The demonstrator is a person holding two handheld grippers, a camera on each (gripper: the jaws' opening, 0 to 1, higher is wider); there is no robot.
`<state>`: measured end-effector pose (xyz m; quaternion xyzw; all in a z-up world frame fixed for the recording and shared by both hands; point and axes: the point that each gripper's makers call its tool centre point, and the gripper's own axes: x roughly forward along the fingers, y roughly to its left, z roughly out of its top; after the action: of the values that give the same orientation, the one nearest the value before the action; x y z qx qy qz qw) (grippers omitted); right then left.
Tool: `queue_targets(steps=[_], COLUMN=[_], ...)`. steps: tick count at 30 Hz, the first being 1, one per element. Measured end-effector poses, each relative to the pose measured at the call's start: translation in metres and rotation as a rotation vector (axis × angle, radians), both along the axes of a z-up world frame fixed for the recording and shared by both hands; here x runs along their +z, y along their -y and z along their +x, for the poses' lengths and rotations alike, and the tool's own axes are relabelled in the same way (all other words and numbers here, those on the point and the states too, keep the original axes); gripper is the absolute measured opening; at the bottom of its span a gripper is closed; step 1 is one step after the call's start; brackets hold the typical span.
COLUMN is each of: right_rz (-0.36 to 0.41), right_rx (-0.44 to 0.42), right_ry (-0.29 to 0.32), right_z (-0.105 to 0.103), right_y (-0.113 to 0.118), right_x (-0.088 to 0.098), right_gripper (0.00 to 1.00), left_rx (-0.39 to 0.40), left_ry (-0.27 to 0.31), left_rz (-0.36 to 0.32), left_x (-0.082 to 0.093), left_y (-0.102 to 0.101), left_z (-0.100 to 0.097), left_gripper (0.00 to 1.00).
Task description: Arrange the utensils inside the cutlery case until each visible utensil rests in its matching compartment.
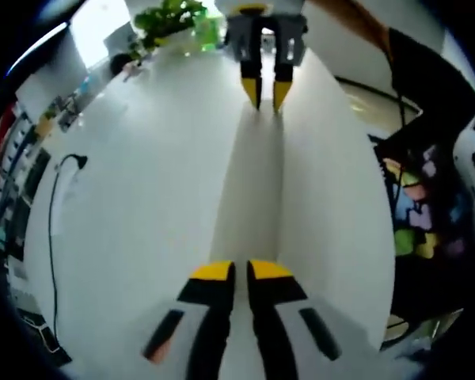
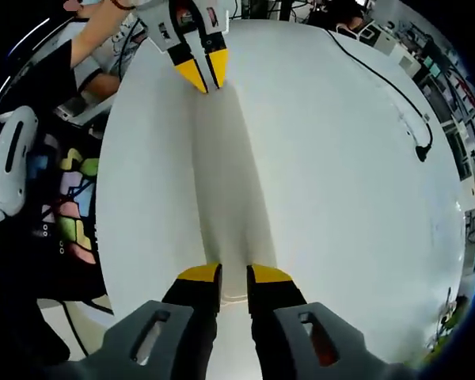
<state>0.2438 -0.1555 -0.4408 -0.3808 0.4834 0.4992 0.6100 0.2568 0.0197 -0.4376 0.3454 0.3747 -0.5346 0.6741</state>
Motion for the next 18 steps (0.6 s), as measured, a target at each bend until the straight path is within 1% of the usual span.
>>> queue_targets(steps=[2, 3, 5, 10, 11, 12, 13, 14, 15, 17, 18], right_rz=[-0.01, -0.016, -0.027, -0.044, -0.046, -0.058, -0.071, -0.062, -0.057, -0.047, -0.043], right_rx=[0.008, 0.008, 0.002, 0.002, 0.007, 0.025, 0.094, 0.021, 0.036, 0.016, 0.043], right_ry=[0.005, 0.004, -0.003, -0.005, 0.001, 0.08, 0.048, 0.044, 0.043, 0.029, 0.034], right_z=[0.0, 0.0, 0.001, 0.0, 0.001, 0.014, 0.009, 0.007, 0.008, 0.009, 0.008], right_y=[-0.001, -0.001, -0.001, -0.001, -0.001, 0.001, 0.002, 0.0, -0.001, 0.001, 0.0], right_x=[-0.001, -0.001, -0.001, -0.001, -0.002, -0.003, -0.003, -0.003, -0.003, -0.002, -0.002], right_gripper=[0.12, 0.12, 0.12, 0.11, 0.09, 0.03, 0.01, 0.01, 0.01, 0.01, 0.01], left_rx=[0.026, 0.024, 0.039, 0.042, 0.043, 0.042, 0.044, 0.047, 0.052, 0.048, 0.045], left_ry=[0.004, 0.004, -0.015, -0.014, -0.015, -0.017, -0.023, -0.031, -0.039, -0.046, -0.047], left_rz=[0.01, 0.013, 0.023, 0.037, 0.037, 0.035, 0.032, 0.028, 0.022, 0.013, 0.009], left_x=[0.0, -0.001, -0.001, -0.002, -0.002, -0.002, -0.002, -0.002, -0.002, -0.002, -0.002], left_y=[0.0, 0.0, 0.0, 0.0, 0.0, 0.0, 0.0, -0.001, -0.001, -0.001, -0.001], left_z=[0.004, 0.005, 0.005, 0.003, 0.003, 0.003, 0.004, 0.004, 0.004, 0.004, 0.004], left_gripper=[0.0, 0.0, 0.0, 0.0, 0.0, 0.0, 0.0, 0.0, 0.0, 0.0, 0.0])
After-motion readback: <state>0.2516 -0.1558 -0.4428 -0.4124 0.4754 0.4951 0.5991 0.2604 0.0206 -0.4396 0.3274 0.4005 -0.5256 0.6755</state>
